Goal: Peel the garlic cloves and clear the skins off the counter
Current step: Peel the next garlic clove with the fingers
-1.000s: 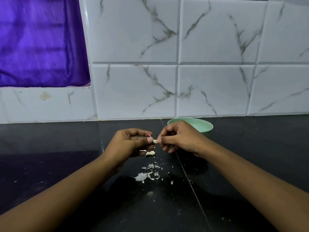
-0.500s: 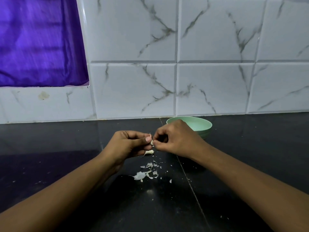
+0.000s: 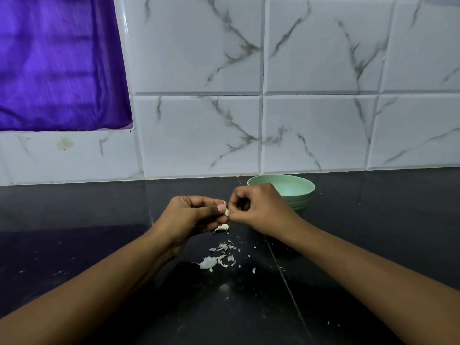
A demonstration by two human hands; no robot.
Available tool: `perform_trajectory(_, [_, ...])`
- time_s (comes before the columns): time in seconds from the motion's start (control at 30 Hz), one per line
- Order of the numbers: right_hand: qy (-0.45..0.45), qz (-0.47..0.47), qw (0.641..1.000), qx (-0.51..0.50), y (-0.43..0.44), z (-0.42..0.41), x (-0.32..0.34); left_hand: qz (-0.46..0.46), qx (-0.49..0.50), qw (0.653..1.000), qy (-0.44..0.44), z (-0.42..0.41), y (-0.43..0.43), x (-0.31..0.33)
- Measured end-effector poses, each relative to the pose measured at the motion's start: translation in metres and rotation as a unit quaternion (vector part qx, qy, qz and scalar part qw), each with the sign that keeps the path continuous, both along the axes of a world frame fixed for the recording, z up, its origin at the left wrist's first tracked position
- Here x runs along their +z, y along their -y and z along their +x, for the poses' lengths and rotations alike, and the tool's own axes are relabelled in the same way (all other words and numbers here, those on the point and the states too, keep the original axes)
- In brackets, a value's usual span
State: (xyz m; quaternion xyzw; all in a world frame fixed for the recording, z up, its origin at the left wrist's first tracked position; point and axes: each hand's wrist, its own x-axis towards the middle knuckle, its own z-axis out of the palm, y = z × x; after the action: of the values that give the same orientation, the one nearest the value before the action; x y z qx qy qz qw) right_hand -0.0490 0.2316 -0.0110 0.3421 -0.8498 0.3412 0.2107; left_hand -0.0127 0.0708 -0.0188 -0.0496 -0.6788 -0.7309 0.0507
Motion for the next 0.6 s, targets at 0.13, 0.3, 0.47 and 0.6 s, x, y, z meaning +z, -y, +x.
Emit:
perform_trajectory(0.13, [0.239, -0.108, 0.963, 0.06, -0.002, -0.002, 0.001, -0.01, -0.005, 1.0, -0.007, 0.0, -0.001, 0.001])
perform_trajectory(0.3, [0.305, -0.132, 0.938, 0.102, -0.013, -0.004, 0.012, -0.019, -0.003, 1.0, -0.002, -0.001, 0.001, 0.001])
perform_trajectory(0.47, [0.236, -0.046, 0.967, 0.08, -0.009, -0.004, 0.008, -0.027, -0.005, 1.0, 0.002, -0.001, 0.001, 0.0])
perform_trajectory(0.6, [0.22, -0.036, 0.972, 0.07, -0.008, -0.005, 0.007, -0.03, -0.005, 1.0, -0.001, -0.001, 0.001, -0.001])
